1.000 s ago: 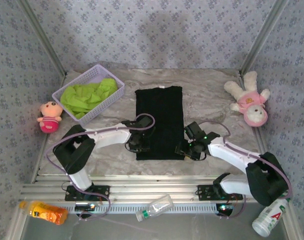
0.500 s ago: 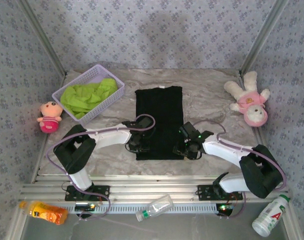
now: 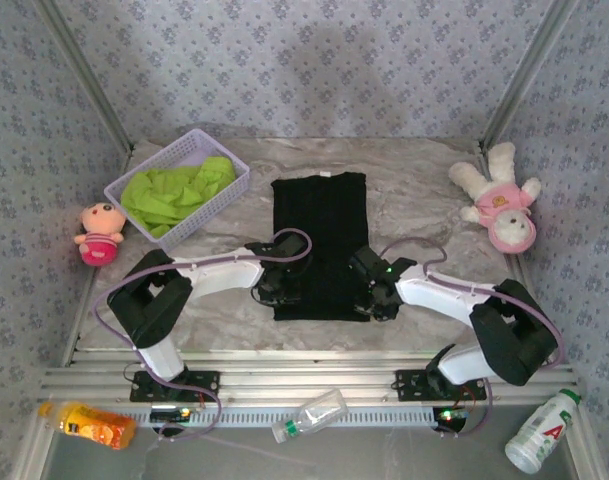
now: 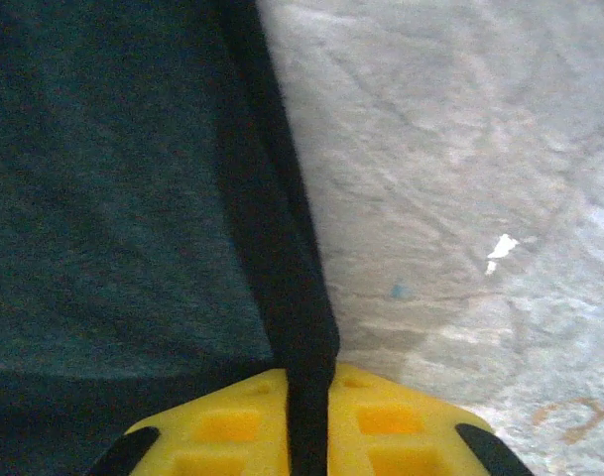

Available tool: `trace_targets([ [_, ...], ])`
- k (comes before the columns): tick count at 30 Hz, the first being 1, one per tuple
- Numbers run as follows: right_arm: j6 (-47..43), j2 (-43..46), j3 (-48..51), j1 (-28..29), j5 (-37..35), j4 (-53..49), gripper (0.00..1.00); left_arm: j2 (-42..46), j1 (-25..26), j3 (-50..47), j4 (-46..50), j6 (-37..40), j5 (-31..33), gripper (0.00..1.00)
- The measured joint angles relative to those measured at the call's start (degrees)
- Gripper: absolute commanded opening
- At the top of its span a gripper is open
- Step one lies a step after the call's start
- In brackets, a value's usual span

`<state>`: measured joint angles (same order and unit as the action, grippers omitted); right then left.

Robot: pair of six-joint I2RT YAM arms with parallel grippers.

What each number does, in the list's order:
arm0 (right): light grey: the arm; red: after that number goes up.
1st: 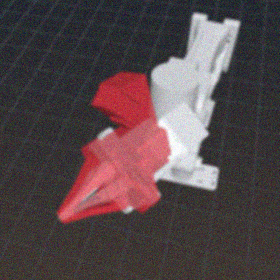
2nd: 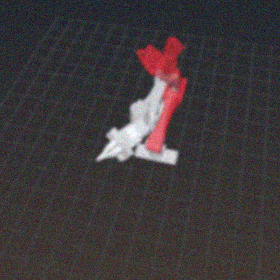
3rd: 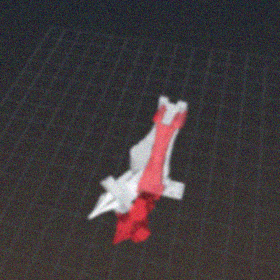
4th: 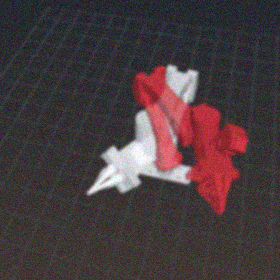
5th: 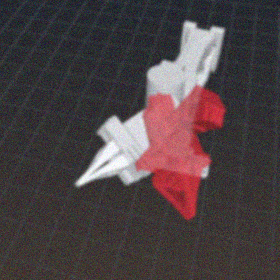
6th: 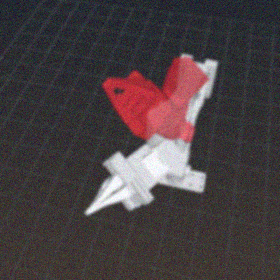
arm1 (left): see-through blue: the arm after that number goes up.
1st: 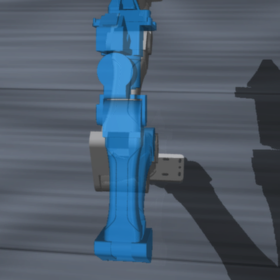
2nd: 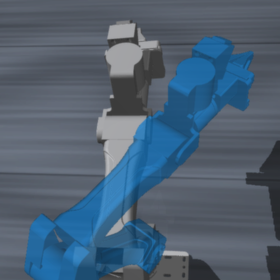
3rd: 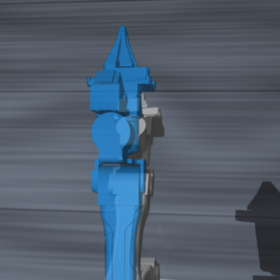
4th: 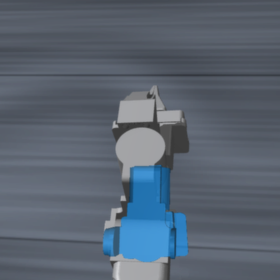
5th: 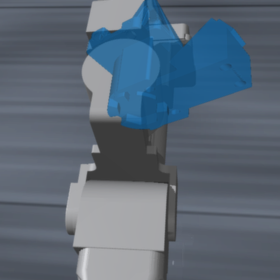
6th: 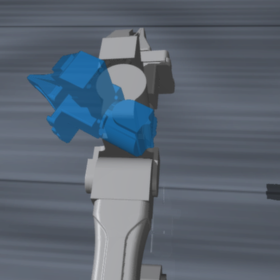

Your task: Fold and stack the mixed laundry pile

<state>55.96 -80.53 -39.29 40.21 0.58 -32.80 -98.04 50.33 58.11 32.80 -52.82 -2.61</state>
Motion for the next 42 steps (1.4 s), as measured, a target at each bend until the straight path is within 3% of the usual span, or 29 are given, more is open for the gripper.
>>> trace_targets([
  [3,0.15,0.00,-0.26,0.13,0.50,0.66,0.00,0.90,0.00,0.50,2.23,0.74,0.87,0.37],
  [8,0.07,-0.07,-0.26,0.61,1.75,3.04,0.00,7.76,-0.04,0.50,8.00,1.70,2.27,0.51],
  [13,0.09,-0.07,-0.26,0.72,1.79,3.48,0.00,16.72,-0.39,-2.99,9.07,0.00,1.88,0.53],
  [17,0.09,-0.07,-0.26,0.72,1.97,3.61,0.00,17.64,-0.61,-7.87,7.67,-3.13,1.75,0.53],
  [23,0.15,-0.04,-0.22,0.98,2.45,5.11,0.00,13.97,-0.83,-10.08,2.67,-7.19,1.81,0.45],
  [27,0.13,-0.04,-0.13,0.98,2.84,5.70,0.00,9.57,-0.83,-10.08,-1.20,-8.83,1.84,0.30],
  [33,-0.26,0.20,0.04,0.98,2.84,5.79,0.00,6.49,-0.83,-8.57,-1.86,-9.40,2.25,0.22],
  [37,-1.44,0.55,0.04,0.98,2.86,5.66,0.00,5.57,-0.83,-7.34,-1.77,-9.33,2.23,0.00],
  [42,-4.22,1.53,0.02,0.98,2.80,4.07,0.00,5.55,-0.59,-6.82,-1.05,-7.10,2.23,0.00],
])
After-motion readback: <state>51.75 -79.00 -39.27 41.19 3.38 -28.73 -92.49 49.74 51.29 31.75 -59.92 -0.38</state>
